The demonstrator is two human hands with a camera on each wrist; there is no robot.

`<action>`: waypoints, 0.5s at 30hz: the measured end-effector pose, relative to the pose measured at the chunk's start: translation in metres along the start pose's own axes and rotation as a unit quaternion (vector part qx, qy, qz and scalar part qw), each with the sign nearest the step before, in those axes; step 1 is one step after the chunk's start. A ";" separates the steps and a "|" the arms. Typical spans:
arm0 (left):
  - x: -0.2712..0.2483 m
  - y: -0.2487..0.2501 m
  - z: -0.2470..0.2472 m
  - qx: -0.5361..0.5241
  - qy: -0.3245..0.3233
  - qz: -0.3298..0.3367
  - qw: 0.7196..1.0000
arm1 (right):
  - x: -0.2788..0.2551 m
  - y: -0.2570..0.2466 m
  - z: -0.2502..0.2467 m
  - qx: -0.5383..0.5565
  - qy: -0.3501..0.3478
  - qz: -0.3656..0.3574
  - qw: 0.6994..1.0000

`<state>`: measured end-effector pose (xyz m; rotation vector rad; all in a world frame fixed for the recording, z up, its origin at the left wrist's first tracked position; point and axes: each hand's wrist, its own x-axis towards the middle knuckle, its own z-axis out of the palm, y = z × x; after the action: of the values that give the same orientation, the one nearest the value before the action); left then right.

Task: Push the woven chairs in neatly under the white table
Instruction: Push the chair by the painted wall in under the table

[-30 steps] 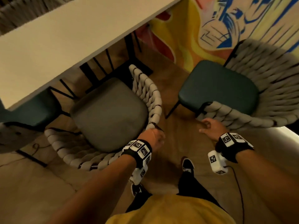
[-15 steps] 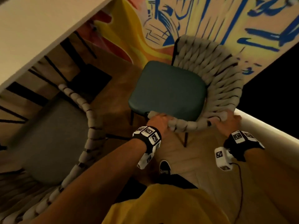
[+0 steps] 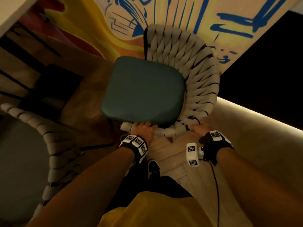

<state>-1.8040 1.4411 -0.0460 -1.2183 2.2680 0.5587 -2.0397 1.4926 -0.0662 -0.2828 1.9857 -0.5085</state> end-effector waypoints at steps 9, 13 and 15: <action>0.009 -0.060 -0.014 0.049 0.035 0.026 0.998 | -0.028 -0.036 0.035 0.005 -0.014 0.010 1.000; 0.013 -0.132 -0.034 0.036 0.036 0.001 0.999 | -0.048 -0.078 0.085 0.006 -0.066 0.006 0.998; 0.017 -0.175 -0.048 0.035 0.015 -0.025 0.999 | -0.058 -0.102 0.116 -0.020 -0.101 0.000 0.995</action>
<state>-1.6752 1.3127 -0.0387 -1.2532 2.2551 0.4402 -1.9125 1.3998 -0.0174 -0.3462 1.8015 -0.4228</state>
